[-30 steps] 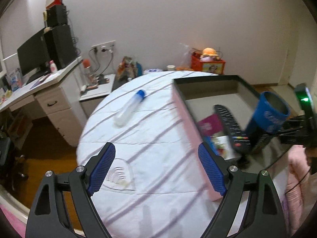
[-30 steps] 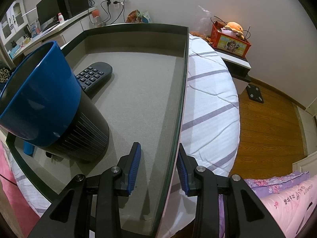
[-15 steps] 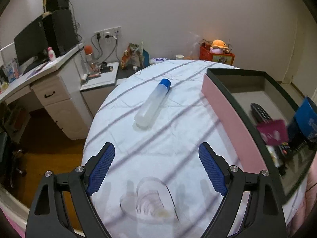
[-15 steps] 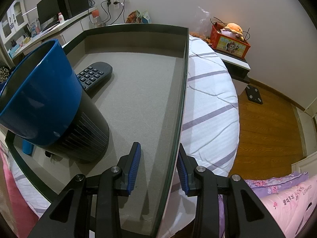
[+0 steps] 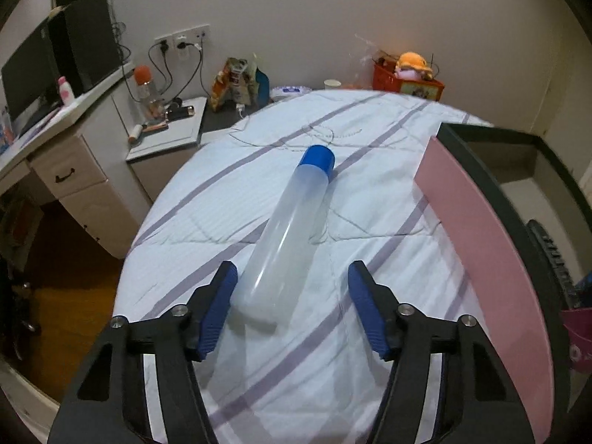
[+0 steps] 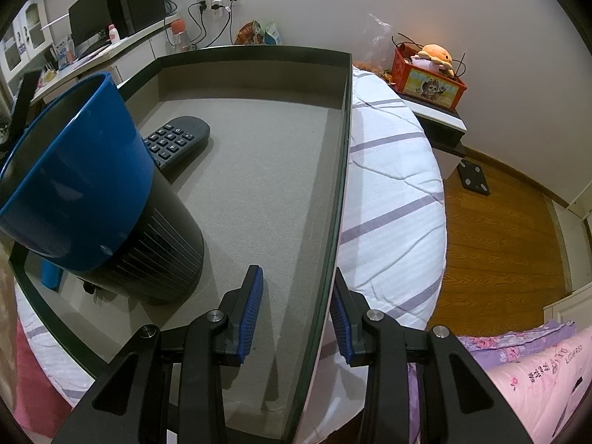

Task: Organize rigid objects
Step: 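Move the left gripper to the clear bottle and grasp it, then carry the clear bottle with the left gripper into the tray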

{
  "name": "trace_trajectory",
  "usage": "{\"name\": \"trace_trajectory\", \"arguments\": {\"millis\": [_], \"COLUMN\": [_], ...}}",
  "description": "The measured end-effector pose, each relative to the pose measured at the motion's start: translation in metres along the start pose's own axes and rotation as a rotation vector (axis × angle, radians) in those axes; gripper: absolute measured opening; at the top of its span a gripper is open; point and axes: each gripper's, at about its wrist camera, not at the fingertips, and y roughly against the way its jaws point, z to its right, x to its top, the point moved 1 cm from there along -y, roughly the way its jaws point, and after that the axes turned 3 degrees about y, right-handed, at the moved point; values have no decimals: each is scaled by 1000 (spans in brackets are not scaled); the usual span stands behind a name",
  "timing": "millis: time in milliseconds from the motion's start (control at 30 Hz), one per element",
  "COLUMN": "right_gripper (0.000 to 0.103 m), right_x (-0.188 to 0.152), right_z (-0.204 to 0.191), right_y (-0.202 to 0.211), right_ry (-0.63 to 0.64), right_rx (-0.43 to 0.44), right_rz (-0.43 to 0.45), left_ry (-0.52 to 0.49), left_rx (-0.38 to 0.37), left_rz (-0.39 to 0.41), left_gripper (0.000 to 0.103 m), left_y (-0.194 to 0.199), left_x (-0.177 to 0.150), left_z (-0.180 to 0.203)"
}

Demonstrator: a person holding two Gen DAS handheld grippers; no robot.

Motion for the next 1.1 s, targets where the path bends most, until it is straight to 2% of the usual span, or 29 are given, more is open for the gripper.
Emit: {"name": "trace_trajectory", "arguments": {"millis": [33, 67, 100, 300, 600, 767, 933, 1100], "right_gripper": [37, 37, 37, 37, 37, 38, 37, 37], "right_x": [0, 1, 1, 0, 1, 1, 1, 1], "right_z": [0, 0, 0, 0, 2, 3, 4, 7], "right_y": [0, 0, 0, 0, -1, -2, -2, -4], "right_ry": [1, 2, 2, 7, 13, 14, 8, -8], "right_rx": [-1, -1, 0, 0, 14, 17, 27, 46], "right_rz": [0, 0, -1, -1, -1, -4, -5, -10], "left_ry": [-5, -2, 6, 1, 4, 4, 20, 33], "left_rx": [-3, -23, -44, -51, -21, -3, 7, 14], "left_rz": [-7, -4, -6, -32, -64, -66, -72, -69], "left_gripper": [45, 26, 26, 26, 26, 26, 27, 40], "left_y": [-1, 0, 3, 26, 88, 111, 114, 106], "left_x": [0, -1, -2, -24, -101, -127, -133, -125], "left_z": [1, 2, 2, 15, 47, 61, 64, 66]}}
